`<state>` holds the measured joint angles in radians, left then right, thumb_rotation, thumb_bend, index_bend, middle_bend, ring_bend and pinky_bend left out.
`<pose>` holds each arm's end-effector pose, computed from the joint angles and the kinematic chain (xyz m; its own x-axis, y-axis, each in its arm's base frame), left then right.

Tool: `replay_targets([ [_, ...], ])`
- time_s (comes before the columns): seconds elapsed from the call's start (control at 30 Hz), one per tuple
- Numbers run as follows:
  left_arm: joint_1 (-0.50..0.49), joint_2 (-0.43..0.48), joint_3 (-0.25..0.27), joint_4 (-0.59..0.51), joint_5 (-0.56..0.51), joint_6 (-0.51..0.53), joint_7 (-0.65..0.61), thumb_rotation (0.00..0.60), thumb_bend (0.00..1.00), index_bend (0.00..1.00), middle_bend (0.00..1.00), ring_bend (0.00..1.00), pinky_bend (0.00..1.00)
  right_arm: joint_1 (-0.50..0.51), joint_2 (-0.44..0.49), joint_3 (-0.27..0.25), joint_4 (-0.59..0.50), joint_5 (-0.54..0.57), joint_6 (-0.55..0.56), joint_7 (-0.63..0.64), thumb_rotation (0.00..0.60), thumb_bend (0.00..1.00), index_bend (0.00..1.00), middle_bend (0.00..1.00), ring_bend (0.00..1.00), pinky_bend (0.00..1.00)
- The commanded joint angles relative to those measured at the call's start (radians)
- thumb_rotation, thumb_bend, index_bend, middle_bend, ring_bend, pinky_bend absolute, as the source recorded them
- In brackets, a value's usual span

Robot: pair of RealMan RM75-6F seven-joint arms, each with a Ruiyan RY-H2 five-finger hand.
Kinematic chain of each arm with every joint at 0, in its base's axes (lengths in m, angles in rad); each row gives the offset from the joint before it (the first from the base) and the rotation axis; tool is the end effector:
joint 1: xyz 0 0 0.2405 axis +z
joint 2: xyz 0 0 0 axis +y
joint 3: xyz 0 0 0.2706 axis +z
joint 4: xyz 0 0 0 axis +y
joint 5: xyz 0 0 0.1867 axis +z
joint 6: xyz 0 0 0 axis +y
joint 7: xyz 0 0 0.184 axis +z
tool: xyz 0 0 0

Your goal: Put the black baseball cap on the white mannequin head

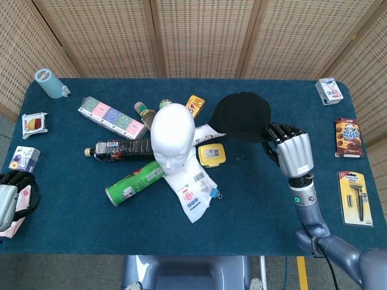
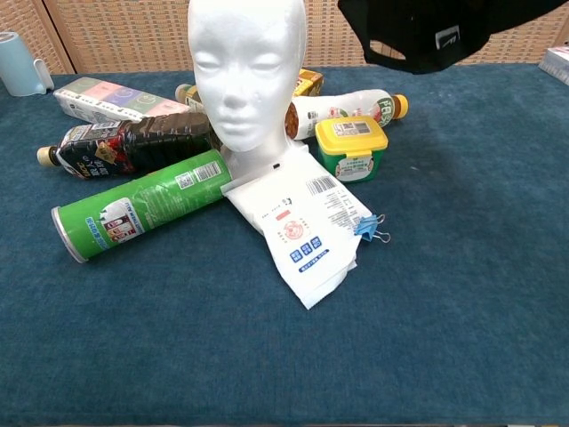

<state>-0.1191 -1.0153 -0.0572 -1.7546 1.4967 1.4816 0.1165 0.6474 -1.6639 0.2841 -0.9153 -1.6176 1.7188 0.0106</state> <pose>-0.2854 0.2296 0.2081 0.4647 -0.0154 0.8853 0.8842 -0.0461 -0.4649 -0.1537 -0.3813 0.1318 0.1949 0.6033 0.7733 -0.7512 -0.4151 0.5132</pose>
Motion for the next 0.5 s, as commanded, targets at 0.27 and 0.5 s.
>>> replay_targets([
  [0.27, -0.004, -0.012, 0.004, 0.008, 0.0, -0.012, -0.003, 0.6, 0.31, 0.52, 0.38, 0.27, 0.3, 0.057, 0.068, 0.051, -0.146, -0.002, -0.021, -0.101, 0.6, 0.47, 0.63, 0.57, 0.68, 0.8],
  [0.5, -0.007, -0.023, 0.005, 0.023, 0.0, -0.018, -0.015, 0.6, 0.31, 0.52, 0.38, 0.27, 0.3, 0.105, 0.085, 0.083, -0.218, -0.003, -0.051, -0.168, 0.6, 0.47, 0.63, 0.57, 0.68, 0.8],
])
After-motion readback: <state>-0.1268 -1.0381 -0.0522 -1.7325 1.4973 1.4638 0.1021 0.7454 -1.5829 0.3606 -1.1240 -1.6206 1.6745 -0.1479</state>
